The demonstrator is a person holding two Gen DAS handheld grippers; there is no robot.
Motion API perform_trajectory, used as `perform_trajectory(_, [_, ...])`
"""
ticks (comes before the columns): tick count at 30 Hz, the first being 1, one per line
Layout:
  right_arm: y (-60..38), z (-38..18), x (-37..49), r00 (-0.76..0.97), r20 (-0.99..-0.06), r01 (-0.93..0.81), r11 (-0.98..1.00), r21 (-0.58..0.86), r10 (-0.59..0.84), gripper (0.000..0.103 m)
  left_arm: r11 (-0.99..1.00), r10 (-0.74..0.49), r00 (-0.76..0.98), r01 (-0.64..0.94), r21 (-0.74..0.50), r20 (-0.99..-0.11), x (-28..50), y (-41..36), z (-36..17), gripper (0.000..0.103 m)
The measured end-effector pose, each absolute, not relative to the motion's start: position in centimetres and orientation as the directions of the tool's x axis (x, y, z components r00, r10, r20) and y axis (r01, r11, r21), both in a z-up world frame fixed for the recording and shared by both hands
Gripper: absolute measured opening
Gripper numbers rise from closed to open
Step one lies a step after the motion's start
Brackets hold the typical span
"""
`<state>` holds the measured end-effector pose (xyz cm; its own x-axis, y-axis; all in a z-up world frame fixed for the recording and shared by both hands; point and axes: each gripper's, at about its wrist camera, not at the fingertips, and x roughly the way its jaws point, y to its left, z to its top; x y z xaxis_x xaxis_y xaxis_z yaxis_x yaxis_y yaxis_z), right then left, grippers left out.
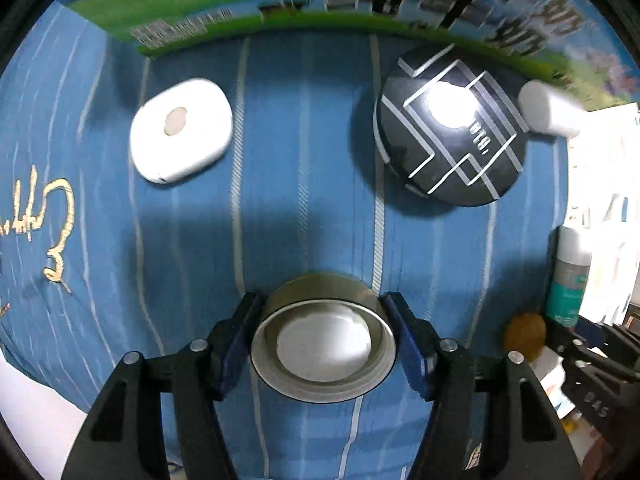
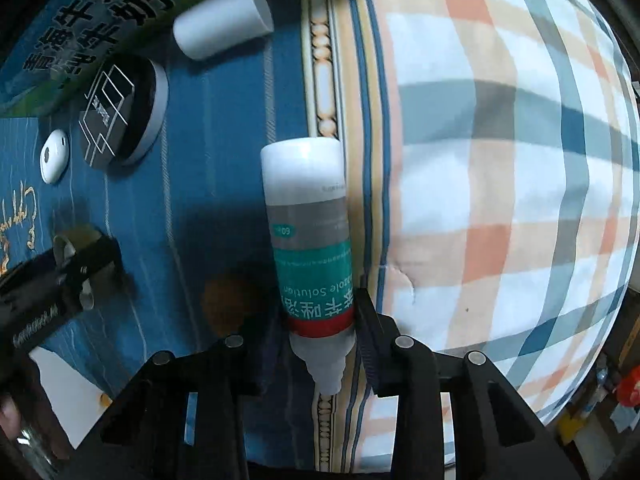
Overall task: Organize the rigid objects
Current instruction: 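Grasp the white lid with left tool while right tool grasps spray bottle, then lower lid and spray bottle into the box and open both tools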
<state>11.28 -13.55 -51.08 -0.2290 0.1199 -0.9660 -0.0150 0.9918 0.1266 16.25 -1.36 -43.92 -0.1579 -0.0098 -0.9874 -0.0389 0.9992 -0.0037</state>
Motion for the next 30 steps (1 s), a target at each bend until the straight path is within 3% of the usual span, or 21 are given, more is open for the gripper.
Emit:
perform_trajectory(6, [-13.7,-50.9,12.2,-0.221,-0.969,0.031,0.994,0.103,0.108,0.045,0.999,0.002,-0.149,-0.031,0.006,-0.989,15.8,-1.2,-44.1,0.062])
perform_trajectory(10, [-12.4,-50.7,12.3,-0.221,-0.975,0.015,0.999,0.029,0.031,0.037,1.000,0.008,-0.136,-0.028,0.012,-0.991,16.2,-2.6,-43.5,0.062])
perform_trajectory(15, [-11.9,-49.4,11.6,-0.197,-0.977,0.038,0.996,0.076,0.082,0.035,1.000,-0.017,-0.108,-0.023,-0.014,-0.994,15.0,-3.9,-41.1,0.062])
perform_trajectory(26, [-10.6,-38.8,10.9,-0.053,-0.973,0.002,0.974,0.225,0.225,0.035,0.994,-0.110,0.068,0.013,-0.110,-0.992,13.3,-6.5,-30.7,0.062])
perform_trajectory(30, [-11.2,-34.6,11.4,0.001,-0.962,-0.029,0.962,0.272,0.272,0.035,0.990,-0.141,0.142,0.022,-0.139,-0.980,14.2,-4.3,-26.7,0.062])
